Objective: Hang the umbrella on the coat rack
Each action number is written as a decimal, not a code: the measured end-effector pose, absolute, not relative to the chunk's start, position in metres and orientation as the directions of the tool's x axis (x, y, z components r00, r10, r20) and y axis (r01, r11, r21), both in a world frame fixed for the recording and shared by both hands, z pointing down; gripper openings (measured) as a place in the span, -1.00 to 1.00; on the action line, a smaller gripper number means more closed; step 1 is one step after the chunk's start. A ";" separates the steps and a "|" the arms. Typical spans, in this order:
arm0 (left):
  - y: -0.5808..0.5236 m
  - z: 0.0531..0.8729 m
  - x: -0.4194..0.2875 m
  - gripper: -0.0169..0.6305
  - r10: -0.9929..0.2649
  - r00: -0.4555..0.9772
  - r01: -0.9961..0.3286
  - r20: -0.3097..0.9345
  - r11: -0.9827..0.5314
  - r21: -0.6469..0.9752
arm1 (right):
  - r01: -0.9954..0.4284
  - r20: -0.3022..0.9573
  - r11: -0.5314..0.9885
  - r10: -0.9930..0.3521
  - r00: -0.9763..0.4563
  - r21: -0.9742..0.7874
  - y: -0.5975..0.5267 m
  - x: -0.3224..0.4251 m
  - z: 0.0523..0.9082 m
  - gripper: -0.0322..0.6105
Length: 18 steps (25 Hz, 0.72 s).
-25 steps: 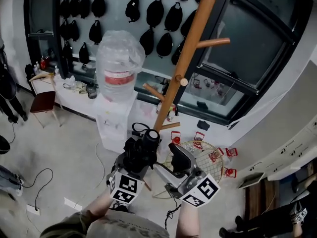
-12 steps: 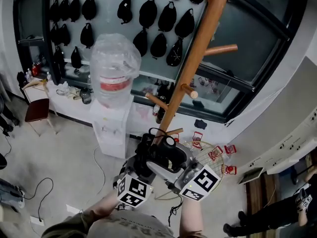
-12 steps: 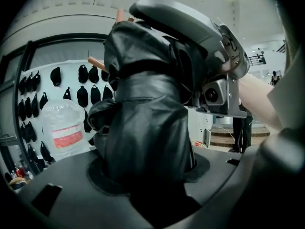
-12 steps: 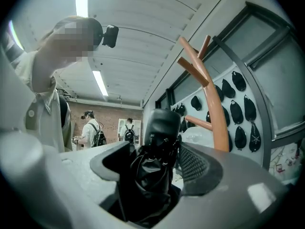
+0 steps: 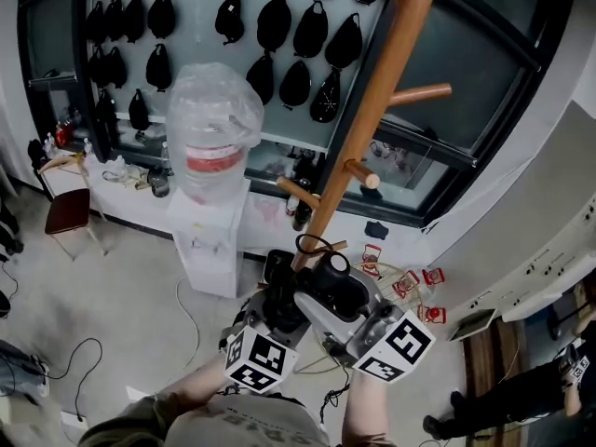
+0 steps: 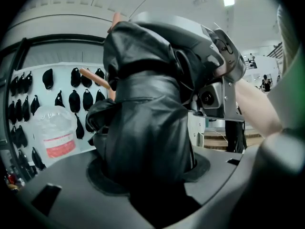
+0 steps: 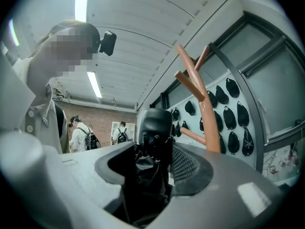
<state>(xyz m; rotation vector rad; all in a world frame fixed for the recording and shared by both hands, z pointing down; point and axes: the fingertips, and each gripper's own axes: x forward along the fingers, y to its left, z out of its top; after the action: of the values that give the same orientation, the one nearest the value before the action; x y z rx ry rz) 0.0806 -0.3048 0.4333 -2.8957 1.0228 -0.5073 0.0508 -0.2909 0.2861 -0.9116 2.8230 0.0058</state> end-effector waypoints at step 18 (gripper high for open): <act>-0.340 0.323 0.113 -0.12 -0.714 0.683 -0.668 0.153 -0.696 -0.263 | -0.499 -0.303 0.860 -0.450 -0.840 0.107 -0.296 0.085 0.180 -0.22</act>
<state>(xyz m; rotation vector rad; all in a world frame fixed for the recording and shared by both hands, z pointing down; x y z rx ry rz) 0.1132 -0.3405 0.3228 -2.7089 1.1237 -0.3638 0.0851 -0.2959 0.1797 -0.7193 2.7672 0.2639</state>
